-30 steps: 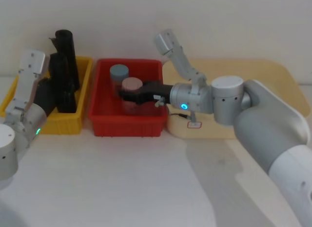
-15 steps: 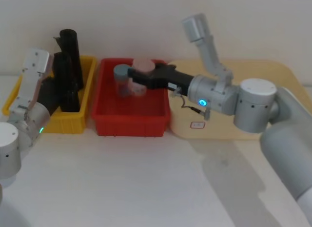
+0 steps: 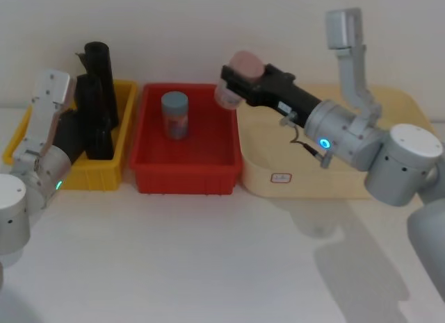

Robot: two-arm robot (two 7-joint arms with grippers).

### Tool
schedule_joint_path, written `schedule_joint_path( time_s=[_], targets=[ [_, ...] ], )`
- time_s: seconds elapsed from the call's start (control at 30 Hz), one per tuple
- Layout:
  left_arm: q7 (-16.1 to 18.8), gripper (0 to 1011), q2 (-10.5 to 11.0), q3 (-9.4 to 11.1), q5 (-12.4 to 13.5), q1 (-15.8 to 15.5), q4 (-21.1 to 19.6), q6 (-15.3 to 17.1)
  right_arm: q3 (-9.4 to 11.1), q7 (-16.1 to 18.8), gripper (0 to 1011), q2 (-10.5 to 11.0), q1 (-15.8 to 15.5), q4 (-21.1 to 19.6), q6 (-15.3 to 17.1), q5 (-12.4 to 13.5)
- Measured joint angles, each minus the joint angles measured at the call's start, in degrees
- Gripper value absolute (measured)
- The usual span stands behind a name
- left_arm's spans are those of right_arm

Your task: Pick up the garbage bag with the one hand and transfer it to the other hand.

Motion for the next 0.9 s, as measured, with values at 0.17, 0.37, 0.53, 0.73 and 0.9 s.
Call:
schedule_joint_path(
  time_s=[0.17, 0.37, 0.53, 0.73, 0.9],
  targets=[
    [0.0, 402, 0.0, 0.0, 0.0, 0.0, 0.0, 0.0, 1.9, -2.9, 665, 0.7, -1.9, -1.7, -0.9, 0.3],
    [0.0, 402, 0.0, 0.0, 0.0, 0.0, 0.0, 0.0, 3.7, -5.9, 665, 1.2, -3.3, -2.0, -1.3, 0.5],
    [0.0, 402, 0.0, 0.0, 0.0, 0.0, 0.0, 0.0, 5.4, -8.7, 665, 1.5, -4.0, -0.4, -1.3, 0.5],
    [0.0, 402, 0.0, 0.0, 0.0, 0.0, 0.0, 0.0, 7.4, -11.6, 665, 1.6, -3.9, 3.1, -1.0, 0.6],
    [0.0, 402, 0.0, 0.0, 0.0, 0.0, 0.0, 0.0, 8.9, -13.5, 665, 1.6, -3.3, 6.5, -1.0, 0.6]
  ],
)
